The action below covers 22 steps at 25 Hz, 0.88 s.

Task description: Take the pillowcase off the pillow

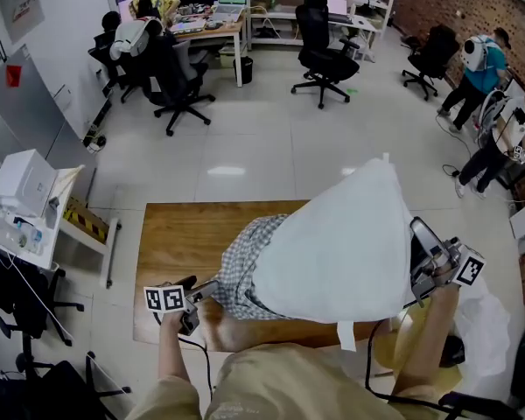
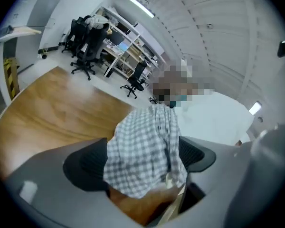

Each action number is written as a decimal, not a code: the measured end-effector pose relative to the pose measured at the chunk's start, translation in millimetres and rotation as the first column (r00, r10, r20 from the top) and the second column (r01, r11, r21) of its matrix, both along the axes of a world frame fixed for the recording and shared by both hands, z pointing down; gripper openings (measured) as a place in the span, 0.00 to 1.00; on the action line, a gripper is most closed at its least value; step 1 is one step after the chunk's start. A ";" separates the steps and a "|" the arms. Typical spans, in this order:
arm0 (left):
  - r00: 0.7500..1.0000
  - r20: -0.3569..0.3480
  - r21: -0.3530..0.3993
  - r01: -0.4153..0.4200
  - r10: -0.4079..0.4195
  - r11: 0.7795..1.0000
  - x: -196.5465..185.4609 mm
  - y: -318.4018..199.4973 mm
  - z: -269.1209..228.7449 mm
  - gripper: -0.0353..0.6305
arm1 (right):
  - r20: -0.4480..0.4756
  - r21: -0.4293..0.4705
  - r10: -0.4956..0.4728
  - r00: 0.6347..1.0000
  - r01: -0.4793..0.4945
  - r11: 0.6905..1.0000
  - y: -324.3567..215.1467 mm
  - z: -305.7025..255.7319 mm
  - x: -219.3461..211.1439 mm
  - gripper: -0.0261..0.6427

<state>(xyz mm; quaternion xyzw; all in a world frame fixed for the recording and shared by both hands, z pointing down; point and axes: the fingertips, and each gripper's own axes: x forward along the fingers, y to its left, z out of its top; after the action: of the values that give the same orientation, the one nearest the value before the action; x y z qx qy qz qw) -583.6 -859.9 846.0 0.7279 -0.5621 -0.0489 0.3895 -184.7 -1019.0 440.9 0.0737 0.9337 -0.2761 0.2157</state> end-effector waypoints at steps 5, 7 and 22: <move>0.989 0.067 0.100 -0.138 0.131 0.985 38.0 -135.9 -69.3 0.66 | -0.052 -0.088 0.036 0.998 -0.041 0.995 -14.9 10.7 -1.0 0.04; 0.967 0.114 0.093 -0.237 0.226 0.967 58.0 -190.9 -86.3 0.66 | -0.073 -0.072 0.033 0.997 -0.038 0.997 -13.2 2.8 -10.3 0.04; 0.913 0.403 -0.473 0.140 0.072 0.870 -96.9 -298.7 100.9 0.07 | -0.094 -0.161 0.105 0.990 -0.120 0.980 -46.8 35.9 -8.9 0.04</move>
<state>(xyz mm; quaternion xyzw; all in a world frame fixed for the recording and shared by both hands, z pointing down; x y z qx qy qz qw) -680.6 -1158.6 947.0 0.5882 -0.6374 0.2417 0.4351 -193.6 -1065.9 476.8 -0.0094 0.9185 -0.3432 0.1963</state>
